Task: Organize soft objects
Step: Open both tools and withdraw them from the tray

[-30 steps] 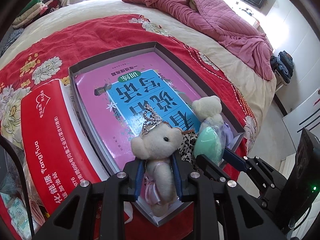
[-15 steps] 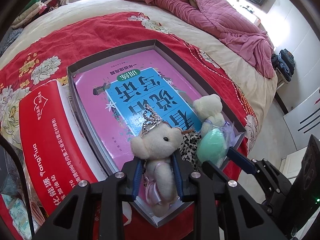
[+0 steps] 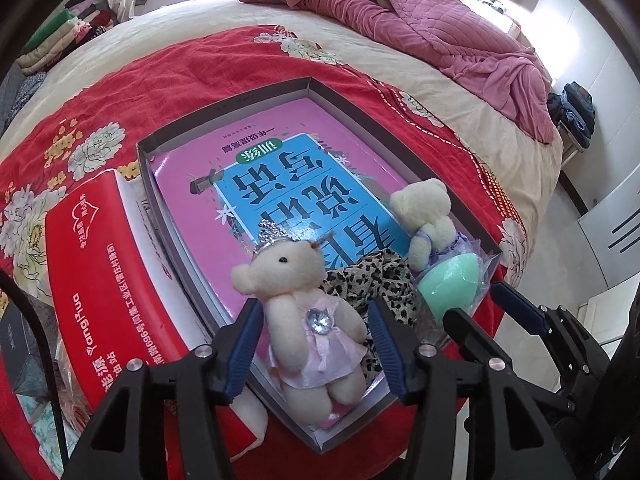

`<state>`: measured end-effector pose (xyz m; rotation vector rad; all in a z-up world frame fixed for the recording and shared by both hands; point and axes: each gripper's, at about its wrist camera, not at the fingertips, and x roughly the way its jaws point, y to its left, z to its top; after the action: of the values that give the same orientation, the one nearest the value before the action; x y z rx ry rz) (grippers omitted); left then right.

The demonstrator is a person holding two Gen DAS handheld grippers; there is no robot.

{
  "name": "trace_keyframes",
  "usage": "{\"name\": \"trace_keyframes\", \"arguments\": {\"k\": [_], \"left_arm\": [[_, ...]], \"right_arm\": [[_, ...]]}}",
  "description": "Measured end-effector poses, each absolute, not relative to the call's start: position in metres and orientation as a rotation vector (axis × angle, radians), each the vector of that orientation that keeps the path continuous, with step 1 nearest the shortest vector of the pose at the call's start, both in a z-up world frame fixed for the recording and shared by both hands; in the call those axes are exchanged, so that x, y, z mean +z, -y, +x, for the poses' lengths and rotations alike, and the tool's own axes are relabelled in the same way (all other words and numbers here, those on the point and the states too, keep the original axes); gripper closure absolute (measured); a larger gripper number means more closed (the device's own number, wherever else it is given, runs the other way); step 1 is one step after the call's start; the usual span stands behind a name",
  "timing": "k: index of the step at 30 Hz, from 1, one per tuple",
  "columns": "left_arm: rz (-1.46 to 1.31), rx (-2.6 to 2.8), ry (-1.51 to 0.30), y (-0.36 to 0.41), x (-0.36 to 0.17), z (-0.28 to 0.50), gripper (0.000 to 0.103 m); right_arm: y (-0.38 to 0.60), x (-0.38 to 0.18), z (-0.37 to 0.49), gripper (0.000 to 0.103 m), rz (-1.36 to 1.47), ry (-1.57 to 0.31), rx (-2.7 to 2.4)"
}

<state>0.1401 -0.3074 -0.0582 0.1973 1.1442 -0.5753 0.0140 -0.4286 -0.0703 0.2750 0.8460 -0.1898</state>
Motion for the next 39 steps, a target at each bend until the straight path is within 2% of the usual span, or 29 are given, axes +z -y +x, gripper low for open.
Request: {"name": "trace_keyframes", "arguments": {"k": [9,12,14,18,39], "left_arm": [[0.192,-0.578,-1.136,0.305,-0.054,0.139,0.046],[0.176,-0.592,-1.121,0.304,-0.048,0.136,0.041],[0.179,-0.6,-1.114,0.304,-0.045,0.133,0.041],[0.177,-0.606,-1.108,0.304,-0.041,0.129,0.041],[0.162,-0.578,-1.072,0.285,-0.022,0.114,0.038]], "right_arm": [[0.426,-0.069,0.014,0.044,0.252,-0.849,-0.202],[0.426,-0.069,0.013,0.044,0.253,-0.85,-0.205],[0.426,-0.069,0.013,0.044,0.253,-0.853,-0.214],[0.427,-0.067,0.013,0.037,0.258,-0.849,-0.223],[0.428,-0.051,0.003,0.033,0.251,-0.814,-0.244]]}}
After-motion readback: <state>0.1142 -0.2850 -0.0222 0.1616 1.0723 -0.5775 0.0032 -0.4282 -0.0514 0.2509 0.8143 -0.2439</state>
